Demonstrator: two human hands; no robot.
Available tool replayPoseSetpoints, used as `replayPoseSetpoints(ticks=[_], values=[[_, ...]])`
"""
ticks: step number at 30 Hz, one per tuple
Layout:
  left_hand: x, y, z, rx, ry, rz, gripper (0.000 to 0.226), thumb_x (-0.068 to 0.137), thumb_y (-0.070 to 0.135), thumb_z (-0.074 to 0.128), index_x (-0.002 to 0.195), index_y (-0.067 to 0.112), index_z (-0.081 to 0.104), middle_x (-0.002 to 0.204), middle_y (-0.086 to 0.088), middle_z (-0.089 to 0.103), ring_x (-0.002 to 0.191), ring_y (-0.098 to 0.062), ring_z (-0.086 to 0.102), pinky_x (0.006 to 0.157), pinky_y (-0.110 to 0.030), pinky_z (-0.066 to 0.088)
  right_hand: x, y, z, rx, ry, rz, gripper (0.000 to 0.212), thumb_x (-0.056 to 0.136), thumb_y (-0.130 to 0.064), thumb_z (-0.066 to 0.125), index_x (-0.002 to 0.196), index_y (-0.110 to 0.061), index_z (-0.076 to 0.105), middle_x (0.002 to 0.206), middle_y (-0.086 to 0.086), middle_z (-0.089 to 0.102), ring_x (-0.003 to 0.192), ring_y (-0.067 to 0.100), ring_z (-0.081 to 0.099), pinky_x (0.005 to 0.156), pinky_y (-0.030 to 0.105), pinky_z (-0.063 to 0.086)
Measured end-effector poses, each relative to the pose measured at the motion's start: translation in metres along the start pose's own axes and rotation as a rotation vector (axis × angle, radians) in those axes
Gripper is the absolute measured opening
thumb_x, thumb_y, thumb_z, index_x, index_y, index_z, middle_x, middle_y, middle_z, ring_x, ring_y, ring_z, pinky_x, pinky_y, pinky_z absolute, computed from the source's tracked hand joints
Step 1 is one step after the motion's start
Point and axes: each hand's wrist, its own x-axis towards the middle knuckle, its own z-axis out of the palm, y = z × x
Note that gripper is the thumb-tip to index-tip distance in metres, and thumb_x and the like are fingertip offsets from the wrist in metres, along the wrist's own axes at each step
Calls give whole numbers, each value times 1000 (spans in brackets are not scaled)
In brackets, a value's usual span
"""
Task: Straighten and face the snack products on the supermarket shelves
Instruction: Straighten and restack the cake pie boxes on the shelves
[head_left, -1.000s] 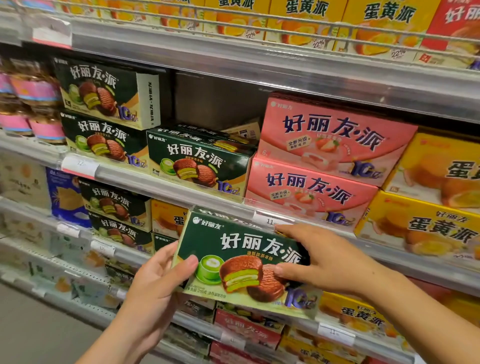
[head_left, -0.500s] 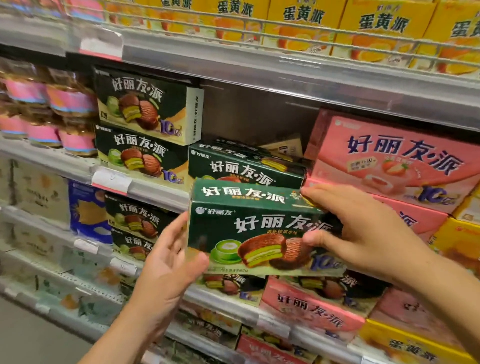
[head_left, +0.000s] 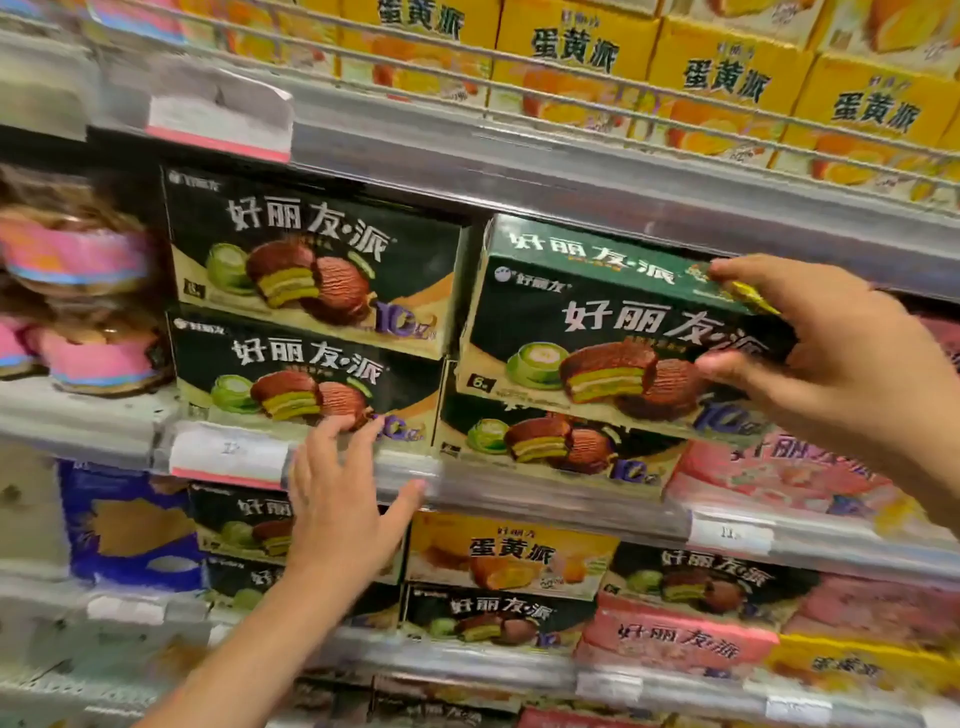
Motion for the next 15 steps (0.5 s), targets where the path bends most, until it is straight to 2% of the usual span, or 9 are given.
replayPoseSetpoints(ticks=[4,7,9,15], values=[[-1,-16,8,102,145,146,62,81,62,53,123,16,52,125,-8,39,118,-31,39,98,-55,40,3,-4,4,-34,-15,4,63,72,-44,70,128,-20,53,120,6,64,109,32,56,86,47,48],[-1,-23,13,174,205,227,64,82,62,44,123,14,54,123,-9,42,117,-32,41,96,-55,42,4,-8,8,-33,-11,14,65,75,-55,54,130,-21,51,126,5,62,113,30,56,88,48,49],[0,-27,17,212,223,248,65,84,62,42,124,13,56,123,-11,43,118,-33,40,96,-56,41,6,-10,12,-41,-12,13,66,76,-55,52,131,-19,51,127,6,62,112,31,57,86,47,49],[2,-34,23,241,244,276,65,84,63,41,123,13,56,122,-14,45,121,-36,40,94,-58,40,24,-15,18,-124,-56,28,62,80,-34,67,136,-15,51,128,12,62,111,37,60,86,49,49]])
